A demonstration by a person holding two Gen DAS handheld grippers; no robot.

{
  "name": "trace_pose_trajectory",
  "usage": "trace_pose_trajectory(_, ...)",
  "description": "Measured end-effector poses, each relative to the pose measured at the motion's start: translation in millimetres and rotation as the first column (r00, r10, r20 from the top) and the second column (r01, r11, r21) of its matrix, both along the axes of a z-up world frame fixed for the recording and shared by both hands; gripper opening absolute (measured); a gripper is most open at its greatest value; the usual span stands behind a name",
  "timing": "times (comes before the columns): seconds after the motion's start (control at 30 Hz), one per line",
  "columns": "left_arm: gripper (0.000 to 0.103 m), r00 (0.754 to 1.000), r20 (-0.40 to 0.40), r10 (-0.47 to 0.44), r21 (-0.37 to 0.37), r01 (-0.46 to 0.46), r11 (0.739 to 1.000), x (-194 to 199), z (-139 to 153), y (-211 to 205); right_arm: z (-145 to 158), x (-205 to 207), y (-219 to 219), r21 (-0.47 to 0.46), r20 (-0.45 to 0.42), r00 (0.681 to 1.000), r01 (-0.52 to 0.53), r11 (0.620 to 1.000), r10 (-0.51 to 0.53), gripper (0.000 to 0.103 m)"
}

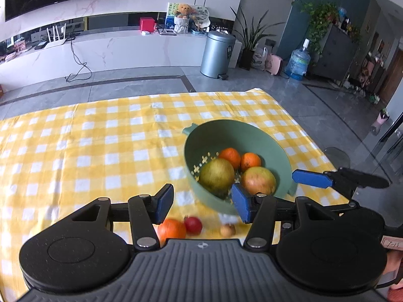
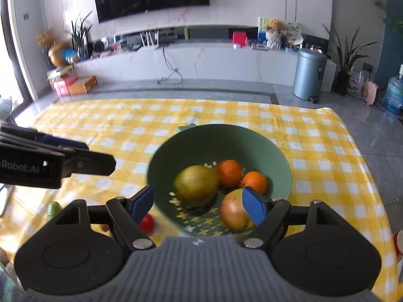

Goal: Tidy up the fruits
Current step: 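Move the left tool to another tangerine on the cloth and grasp it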

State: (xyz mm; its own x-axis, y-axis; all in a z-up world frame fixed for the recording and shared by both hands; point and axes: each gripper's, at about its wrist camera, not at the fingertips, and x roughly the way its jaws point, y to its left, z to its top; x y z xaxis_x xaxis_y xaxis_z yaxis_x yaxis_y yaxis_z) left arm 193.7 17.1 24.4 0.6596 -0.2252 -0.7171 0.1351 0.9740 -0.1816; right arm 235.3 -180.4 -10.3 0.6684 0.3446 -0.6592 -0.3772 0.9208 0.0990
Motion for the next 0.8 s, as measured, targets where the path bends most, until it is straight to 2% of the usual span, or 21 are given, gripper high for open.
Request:
trace_pose_trajectory(0.13, 0.063, 0.999, 0.021, 0.024, -0.018, -0.024, 1.000, -22, -4, 16, -6, -30, 3, 0.069, 0.011, 1.000, 0.019, 0.997, -0.020, 0.075)
trace_pose_trajectory(0.3, 0.063, 1.000, -0.006, 0.012, 0.014, -0.012, 1.000, -39, -20, 25, -22, -58, 12, 0.128, -0.001, 1.000, 0.029, 0.991, -0.029, 0.074)
trace_pose_trajectory(0.43, 0.063, 0.999, -0.016, -0.040, 0.049, 0.040, 0.998, -51, -37, 23, -38, -74, 22, 0.075, 0.038, 0.998, 0.037, 0.996, -0.040, 0.068)
trace_pose_trajectory(0.57, 0.063, 0.998, -0.013, -0.066, 0.128, 0.068, 0.989, -55, -57, 15, -50, -79, 23, 0.026, 0.048, 0.998, 0.026, 0.999, -0.028, 0.068)
trace_pose_trajectory(0.8, 0.063, 0.992, -0.028, -0.122, 0.160, 0.125, 0.979, -58, -89, 6, -61, -73, 16, 0.062, 0.021, 0.999, 0.038, 0.997, -0.039, 0.068)
